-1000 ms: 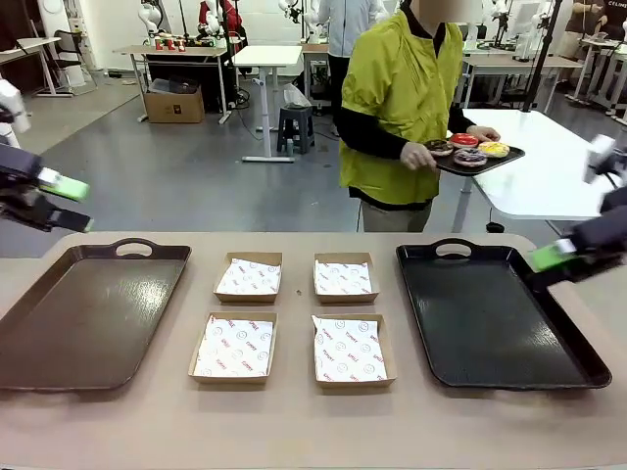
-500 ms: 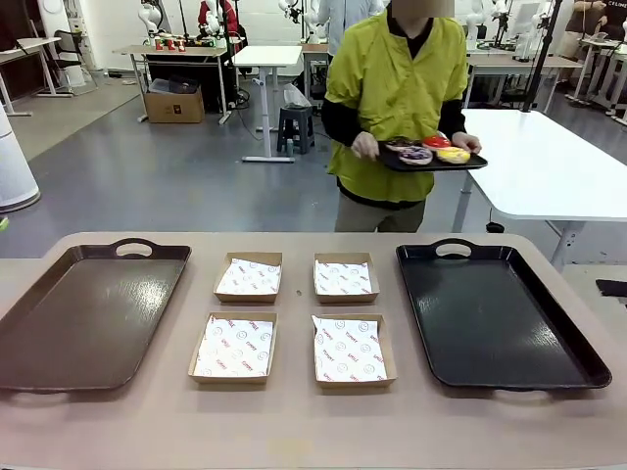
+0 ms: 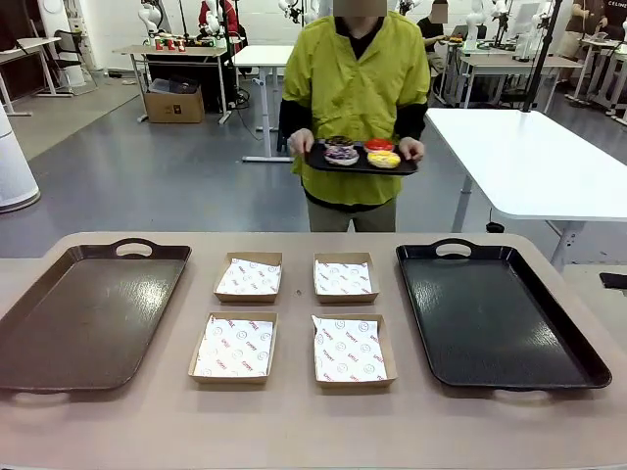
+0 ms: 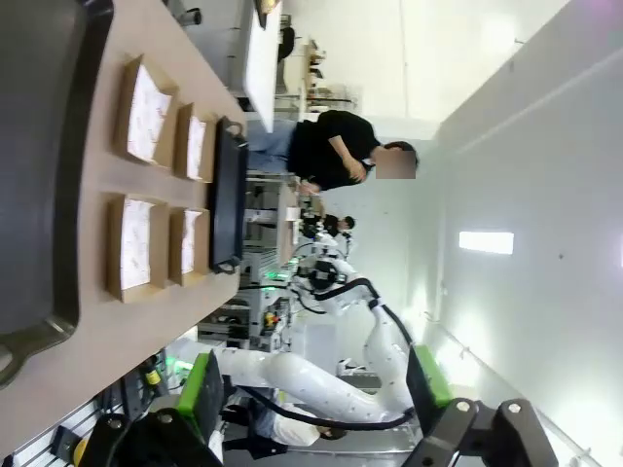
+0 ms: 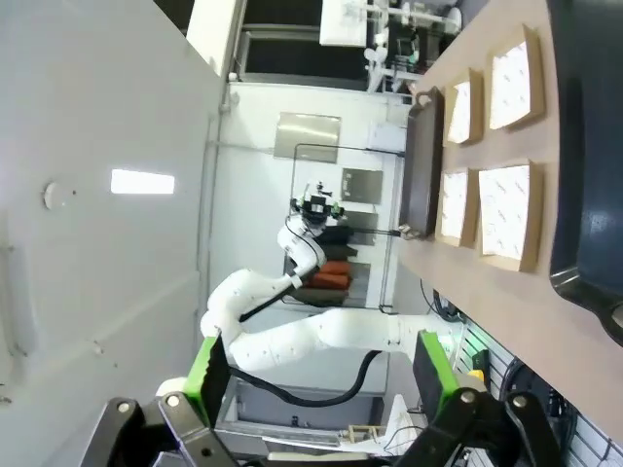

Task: Individually package the donuts and arrange them on the tray.
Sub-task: Pick up one Paper togo box.

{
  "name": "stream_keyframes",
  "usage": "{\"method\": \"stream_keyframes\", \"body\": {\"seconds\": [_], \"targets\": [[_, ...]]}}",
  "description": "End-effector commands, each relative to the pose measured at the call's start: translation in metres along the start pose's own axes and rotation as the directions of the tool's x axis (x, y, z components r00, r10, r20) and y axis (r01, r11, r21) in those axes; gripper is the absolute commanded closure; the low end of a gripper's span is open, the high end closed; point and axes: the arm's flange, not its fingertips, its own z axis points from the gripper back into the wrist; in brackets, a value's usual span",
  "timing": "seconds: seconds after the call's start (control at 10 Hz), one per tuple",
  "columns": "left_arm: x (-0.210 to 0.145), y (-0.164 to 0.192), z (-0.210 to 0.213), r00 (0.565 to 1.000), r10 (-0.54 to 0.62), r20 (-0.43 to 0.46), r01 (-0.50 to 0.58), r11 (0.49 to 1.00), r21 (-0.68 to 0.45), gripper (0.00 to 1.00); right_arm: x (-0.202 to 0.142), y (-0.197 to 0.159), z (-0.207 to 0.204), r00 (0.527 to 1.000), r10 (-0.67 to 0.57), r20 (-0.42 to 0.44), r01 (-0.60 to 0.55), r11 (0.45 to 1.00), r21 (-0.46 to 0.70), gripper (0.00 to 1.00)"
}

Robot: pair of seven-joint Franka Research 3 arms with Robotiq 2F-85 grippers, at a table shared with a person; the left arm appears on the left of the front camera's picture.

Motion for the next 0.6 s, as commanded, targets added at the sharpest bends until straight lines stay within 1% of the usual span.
{"method": "stream_keyframes", "body": {"seconds": [0.0, 0.1, 0.2, 0.3, 0.5], "targets": [[-0.003, -0.008, -0.001, 1.000, 0.003, -0.001, -0.003, 0.997, 0.074, 0.00, -0.007, 0.003, -0.021, 0.999, -0.010, -0.049, 0.007, 0.997, -0.078, 0.00], [-0.005, -0.010, -0.001, 1.000, -0.012, 0.002, 0.012, 0.997, 0.072, 0.00, -0.008, 0.006, -0.033, 0.998, -0.005, -0.061, -0.003, 0.992, -0.128, 0.00], [0.000, -0.002, 0.000, 1.000, -0.007, -0.003, 0.007, 0.999, 0.031, 0.00, -0.013, 0.014, -0.066, 0.993, 0.029, -0.115, -0.052, 0.977, -0.205, 0.00], [0.000, -0.002, 0.000, 1.000, -0.007, -0.003, 0.007, 0.999, 0.031, 0.00, 0.005, 0.003, -0.018, 0.999, 0.008, -0.050, -0.011, 0.998, -0.061, 0.00], [0.000, -0.002, 0.000, 1.000, -0.007, -0.003, 0.007, 0.999, 0.031, 0.00, 0.005, 0.003, -0.018, 0.999, 0.008, -0.050, -0.011, 0.998, -0.061, 0.00]]}}
